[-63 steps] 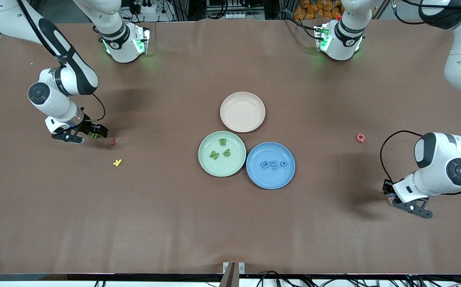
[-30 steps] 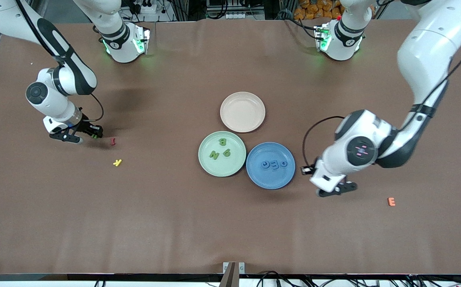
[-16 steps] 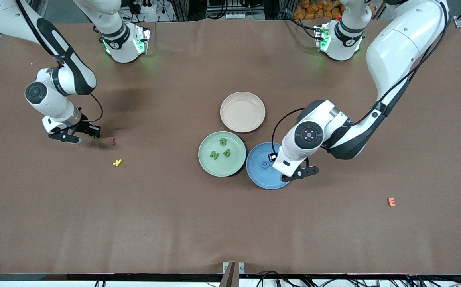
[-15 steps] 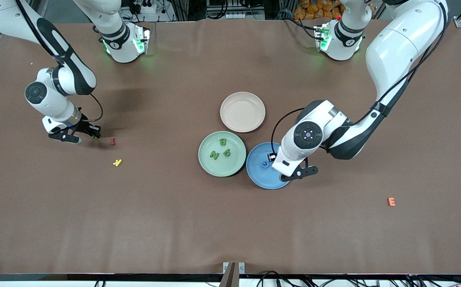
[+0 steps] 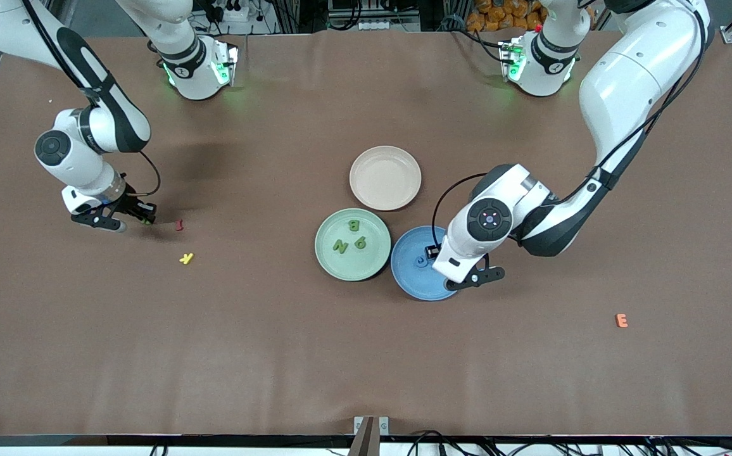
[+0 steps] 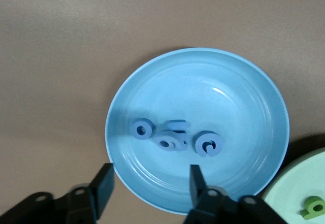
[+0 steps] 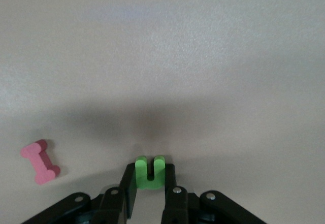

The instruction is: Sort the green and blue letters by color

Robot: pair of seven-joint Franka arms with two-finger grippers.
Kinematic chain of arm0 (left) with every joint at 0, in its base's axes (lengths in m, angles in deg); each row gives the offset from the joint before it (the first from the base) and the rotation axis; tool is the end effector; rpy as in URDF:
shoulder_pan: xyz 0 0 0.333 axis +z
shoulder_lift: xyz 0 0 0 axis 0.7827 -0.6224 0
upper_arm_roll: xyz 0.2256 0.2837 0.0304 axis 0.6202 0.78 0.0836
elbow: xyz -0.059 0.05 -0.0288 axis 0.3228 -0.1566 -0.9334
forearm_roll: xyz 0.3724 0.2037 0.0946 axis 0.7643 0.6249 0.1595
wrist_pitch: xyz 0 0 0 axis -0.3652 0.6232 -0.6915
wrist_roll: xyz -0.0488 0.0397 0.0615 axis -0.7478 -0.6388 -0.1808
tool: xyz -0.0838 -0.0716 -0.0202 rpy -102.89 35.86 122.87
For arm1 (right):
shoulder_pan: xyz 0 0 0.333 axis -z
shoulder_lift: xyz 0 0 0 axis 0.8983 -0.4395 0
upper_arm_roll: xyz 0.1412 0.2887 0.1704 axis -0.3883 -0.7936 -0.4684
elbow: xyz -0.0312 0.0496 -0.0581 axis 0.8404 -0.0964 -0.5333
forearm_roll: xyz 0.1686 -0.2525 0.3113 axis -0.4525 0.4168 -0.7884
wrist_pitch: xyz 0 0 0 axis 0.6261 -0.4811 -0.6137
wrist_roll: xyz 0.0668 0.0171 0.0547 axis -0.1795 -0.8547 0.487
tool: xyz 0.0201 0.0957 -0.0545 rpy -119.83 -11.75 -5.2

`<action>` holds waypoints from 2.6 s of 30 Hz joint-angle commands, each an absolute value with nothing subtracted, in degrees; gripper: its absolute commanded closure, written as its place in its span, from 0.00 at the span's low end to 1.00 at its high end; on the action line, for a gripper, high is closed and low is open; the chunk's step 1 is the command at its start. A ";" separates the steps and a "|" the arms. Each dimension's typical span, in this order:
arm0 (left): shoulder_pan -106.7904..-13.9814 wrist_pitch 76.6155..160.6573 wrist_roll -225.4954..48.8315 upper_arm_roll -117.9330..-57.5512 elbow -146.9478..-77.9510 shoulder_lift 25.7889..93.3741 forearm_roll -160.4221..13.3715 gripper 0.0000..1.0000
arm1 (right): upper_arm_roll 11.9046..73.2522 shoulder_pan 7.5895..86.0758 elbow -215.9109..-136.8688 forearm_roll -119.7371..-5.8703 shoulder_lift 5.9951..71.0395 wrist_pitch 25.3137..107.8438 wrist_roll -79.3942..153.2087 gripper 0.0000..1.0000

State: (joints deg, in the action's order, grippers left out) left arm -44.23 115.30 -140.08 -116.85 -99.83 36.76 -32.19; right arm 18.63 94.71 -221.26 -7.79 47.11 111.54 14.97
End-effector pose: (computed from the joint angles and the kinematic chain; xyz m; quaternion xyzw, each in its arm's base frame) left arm 0.6663 -0.3594 0.2701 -0.9927 -0.1032 0.0628 0.0026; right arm 0.4906 -0.0859 0.1938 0.9931 -0.1132 0.0278 0.0146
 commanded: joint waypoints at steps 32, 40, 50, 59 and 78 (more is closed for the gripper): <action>-34.46 113.45 -116.61 -114.25 -102.65 42.39 -35.78 0.00 | 16.04 51.81 -190.06 -22.88 36.85 92.73 -39.57 0.87; -41.13 113.53 -99.67 -99.94 -107.65 53.90 -52.12 0.00 | 16.39 47.41 -181.18 -21.92 30.61 90.36 -46.51 0.87; -44.74 113.45 -85.76 -89.37 -113.63 62.61 -59.26 0.00 | 16.47 43.72 -170.62 -18.93 23.40 87.37 -54.69 0.83; -48.26 111.17 -77.41 -80.06 -120.14 72.98 -62.51 0.00 | 16.65 43.98 -170.97 -16.91 23.66 87.02 -54.70 0.00; -48.26 104.22 -71.07 -72.76 -117.60 88.89 -65.32 0.00 | 18.14 54.52 -176.50 -15.06 29.02 83.67 -34.95 0.00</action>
State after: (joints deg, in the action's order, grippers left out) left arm -47.73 105.10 -69.60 -73.34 -117.53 84.28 -64.01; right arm 17.37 49.73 -172.12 -15.63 24.98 84.26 -43.83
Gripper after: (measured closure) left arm 0.000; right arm 0.000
